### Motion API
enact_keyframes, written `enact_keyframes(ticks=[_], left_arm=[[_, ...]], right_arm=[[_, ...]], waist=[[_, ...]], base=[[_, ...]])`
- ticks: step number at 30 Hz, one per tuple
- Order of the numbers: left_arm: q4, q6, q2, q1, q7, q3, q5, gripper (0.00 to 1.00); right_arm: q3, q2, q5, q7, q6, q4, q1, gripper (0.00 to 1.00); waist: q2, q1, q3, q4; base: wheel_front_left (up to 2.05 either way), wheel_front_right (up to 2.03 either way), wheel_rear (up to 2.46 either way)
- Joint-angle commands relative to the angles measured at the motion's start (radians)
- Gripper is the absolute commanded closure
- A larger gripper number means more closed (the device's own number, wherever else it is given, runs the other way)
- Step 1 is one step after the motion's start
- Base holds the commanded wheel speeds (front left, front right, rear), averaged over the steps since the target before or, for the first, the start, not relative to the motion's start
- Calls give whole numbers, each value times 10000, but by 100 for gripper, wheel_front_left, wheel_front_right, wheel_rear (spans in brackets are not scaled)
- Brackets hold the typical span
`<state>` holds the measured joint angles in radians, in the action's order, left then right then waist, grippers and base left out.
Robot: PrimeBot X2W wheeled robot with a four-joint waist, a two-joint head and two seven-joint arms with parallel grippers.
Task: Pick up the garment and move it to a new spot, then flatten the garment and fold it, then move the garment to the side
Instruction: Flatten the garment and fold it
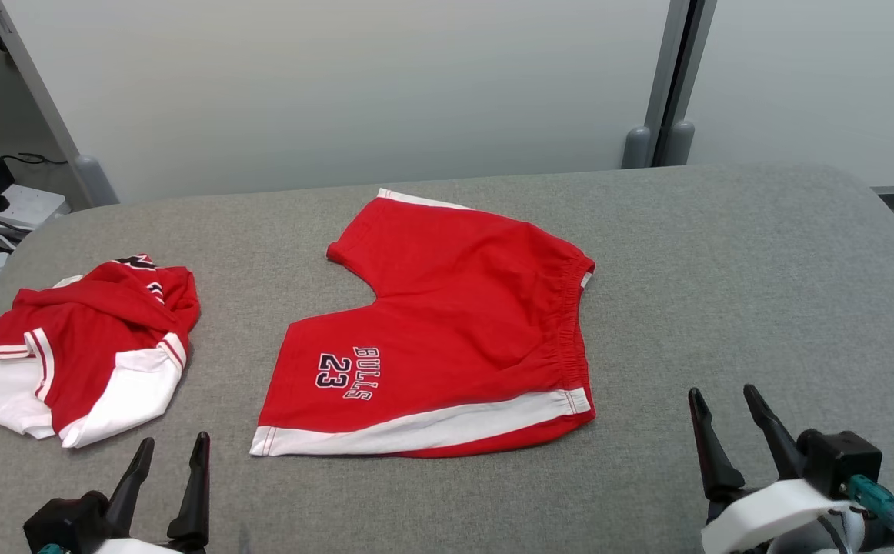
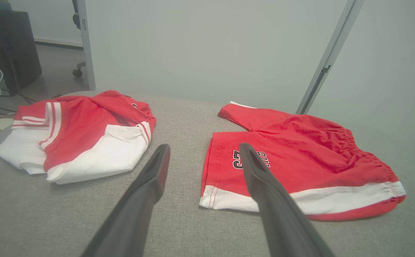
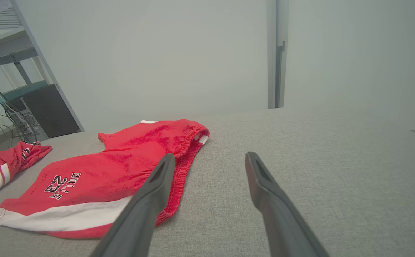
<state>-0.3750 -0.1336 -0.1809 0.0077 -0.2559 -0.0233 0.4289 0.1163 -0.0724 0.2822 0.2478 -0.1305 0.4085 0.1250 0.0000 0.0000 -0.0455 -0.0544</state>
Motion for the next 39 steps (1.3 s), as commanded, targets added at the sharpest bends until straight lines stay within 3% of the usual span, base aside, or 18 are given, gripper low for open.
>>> enact_keyframes(ticks=[1, 19, 39], left_arm=[[388, 29, -87, -134, -59, 507, -384, 0], [628, 29, 605, 906, -59, 868, -2263, 0], [172, 29, 583, 876, -59, 647, -2207, 0]], right_arm=[[93, 43, -288, 137, -2, -380, -111, 0], [-199, 219, -1444, 139, -2, -1179, -1507, 0], [677, 221, -987, 139, -2, 93, -1332, 0]], waist=[[0, 0, -83, 17], [0, 0, -311, 221], [0, 0, -113, 389]], base=[[0, 0, 0], [0, 0, 0], [0, 0, 0]])
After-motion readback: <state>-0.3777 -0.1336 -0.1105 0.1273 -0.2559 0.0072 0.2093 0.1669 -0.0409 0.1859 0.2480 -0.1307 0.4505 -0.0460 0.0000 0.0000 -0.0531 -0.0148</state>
